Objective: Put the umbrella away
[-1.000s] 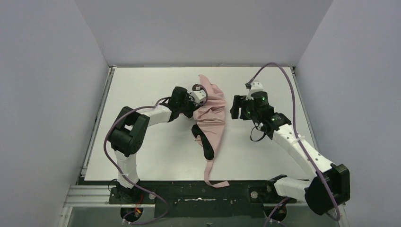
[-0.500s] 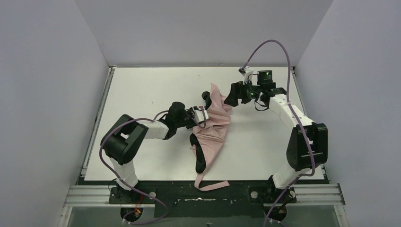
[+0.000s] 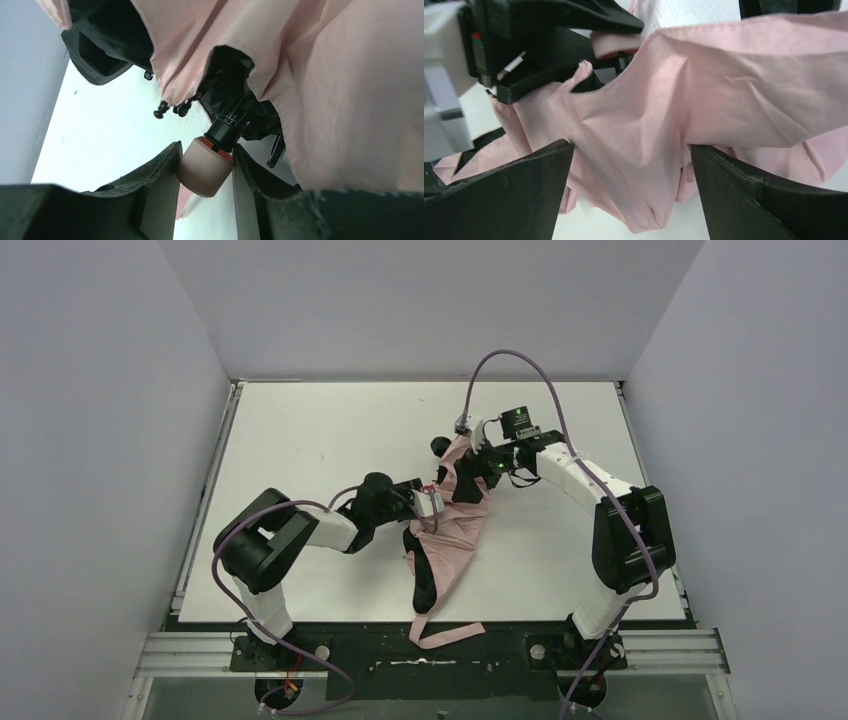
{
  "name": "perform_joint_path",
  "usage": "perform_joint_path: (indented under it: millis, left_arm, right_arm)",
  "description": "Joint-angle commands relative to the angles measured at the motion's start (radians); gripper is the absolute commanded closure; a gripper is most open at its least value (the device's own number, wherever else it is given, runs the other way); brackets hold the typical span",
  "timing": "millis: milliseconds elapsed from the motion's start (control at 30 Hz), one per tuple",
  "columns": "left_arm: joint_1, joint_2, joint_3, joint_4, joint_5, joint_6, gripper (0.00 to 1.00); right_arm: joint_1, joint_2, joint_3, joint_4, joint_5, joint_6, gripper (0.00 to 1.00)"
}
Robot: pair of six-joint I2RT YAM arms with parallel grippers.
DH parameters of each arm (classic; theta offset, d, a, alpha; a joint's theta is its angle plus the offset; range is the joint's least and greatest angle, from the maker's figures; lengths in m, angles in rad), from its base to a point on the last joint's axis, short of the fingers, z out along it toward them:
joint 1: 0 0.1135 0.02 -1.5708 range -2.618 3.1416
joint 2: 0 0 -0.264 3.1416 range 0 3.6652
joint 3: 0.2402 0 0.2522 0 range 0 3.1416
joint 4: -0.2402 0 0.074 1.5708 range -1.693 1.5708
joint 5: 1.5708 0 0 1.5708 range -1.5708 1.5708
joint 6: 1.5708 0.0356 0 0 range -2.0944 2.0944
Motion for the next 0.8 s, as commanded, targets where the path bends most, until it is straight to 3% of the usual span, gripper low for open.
perform_joint_path:
  millis: [0, 467, 667, 767]
  left_arm:
    - [-0.004, -0.031, -0.02, 0.089, -0.05, 0.036, 1.0]
    - [-0.014, -0.027, -0.034, 0.172, -0.124, 0.008, 0.99]
    - [-0.012, -0.09, -0.047, 0.206, -0.182, -0.064, 0.69]
    - [-0.013, -0.149, -0.07, 0.214, -0.204, -0.116, 0.62]
  right_arm:
    - [-0.004, 0.015, -0.01, -0.022, 0.053, -0.087, 0.08]
    - [0.074, 0.136, -0.081, -0.041, 0.124, -0.149, 0.1]
    - [0.083, 0.209, -0.02, -0.096, 0.154, -0.175, 0.27]
    - [0.084, 0.218, -0.007, -0.092, 0.168, -0.172, 0.4]
